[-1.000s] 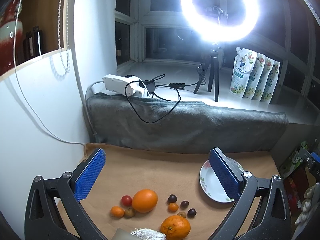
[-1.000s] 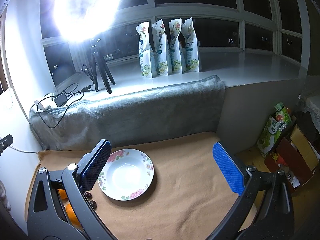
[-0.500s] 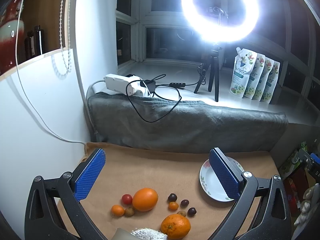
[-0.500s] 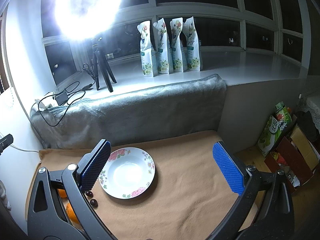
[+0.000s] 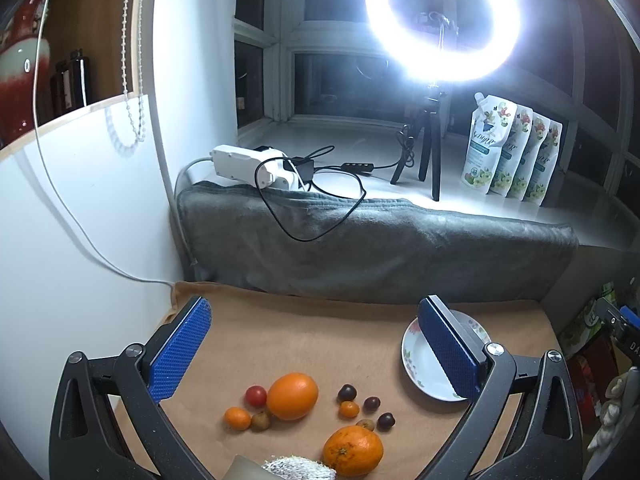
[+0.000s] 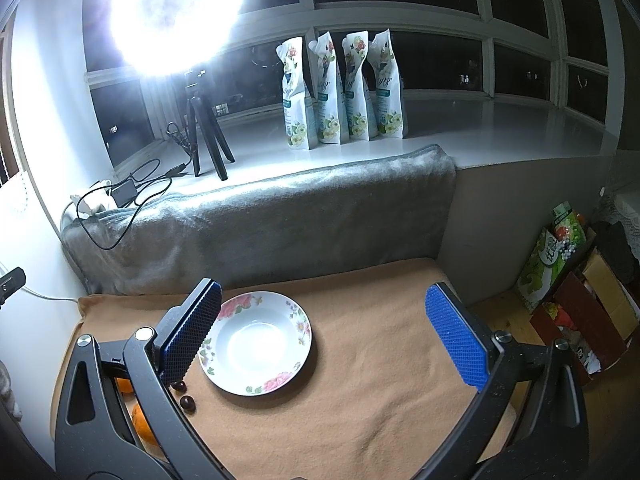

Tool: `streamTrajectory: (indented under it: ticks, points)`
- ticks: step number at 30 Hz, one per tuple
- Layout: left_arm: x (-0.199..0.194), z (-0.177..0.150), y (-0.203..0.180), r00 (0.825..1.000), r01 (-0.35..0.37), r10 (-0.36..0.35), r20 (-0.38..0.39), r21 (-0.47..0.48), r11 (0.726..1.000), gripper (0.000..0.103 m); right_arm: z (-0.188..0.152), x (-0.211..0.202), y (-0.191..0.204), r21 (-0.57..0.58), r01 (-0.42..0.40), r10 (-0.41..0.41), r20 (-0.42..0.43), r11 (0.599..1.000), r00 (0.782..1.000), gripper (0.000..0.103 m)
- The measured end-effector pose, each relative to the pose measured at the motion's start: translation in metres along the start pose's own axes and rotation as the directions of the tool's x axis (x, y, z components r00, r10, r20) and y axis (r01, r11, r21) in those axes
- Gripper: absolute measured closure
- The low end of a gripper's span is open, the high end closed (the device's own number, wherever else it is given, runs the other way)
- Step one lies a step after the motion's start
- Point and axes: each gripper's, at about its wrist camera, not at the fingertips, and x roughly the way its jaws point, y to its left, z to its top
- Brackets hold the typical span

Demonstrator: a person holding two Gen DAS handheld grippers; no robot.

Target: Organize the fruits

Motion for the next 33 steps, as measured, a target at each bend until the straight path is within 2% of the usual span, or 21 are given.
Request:
streamTrajectory:
  ticks: [19, 22, 27, 33]
  points:
    - [0.018, -0.002, -0.002, 0.999, 0.005, -0.005, -0.052, 0.006, 1.0, 0.001, 0.006, 0.02, 0.006, -0.005, -0.027, 0.027, -0.067, 1.0, 0.997, 0.0]
    - [0.022, -0.005, 0.002, 0.998, 0.004, -0.004, -0.067, -0.003, 1.0, 0.001, 0.006, 0.025, 0.009, -0.007, -0.05, 0.049, -0.085, 0.999, 0.995, 0.0]
    - [0.035, -0.017, 0.02, 0.989, 0.023, -0.033, -0.143, -0.071, 0.997, 0.001, 0.005, 0.033, 0.018, -0.007, -0.107, 0.105, -0.121, 0.994, 0.987, 0.0]
    - [0.04, -0.035, 0.044, 0.98, -0.002, -0.023, -0.196, -0.125, 0.992, 0.001, 0.003, 0.044, 0.039, -0.037, -0.186, 0.178, -0.163, 0.982, 0.97, 0.0]
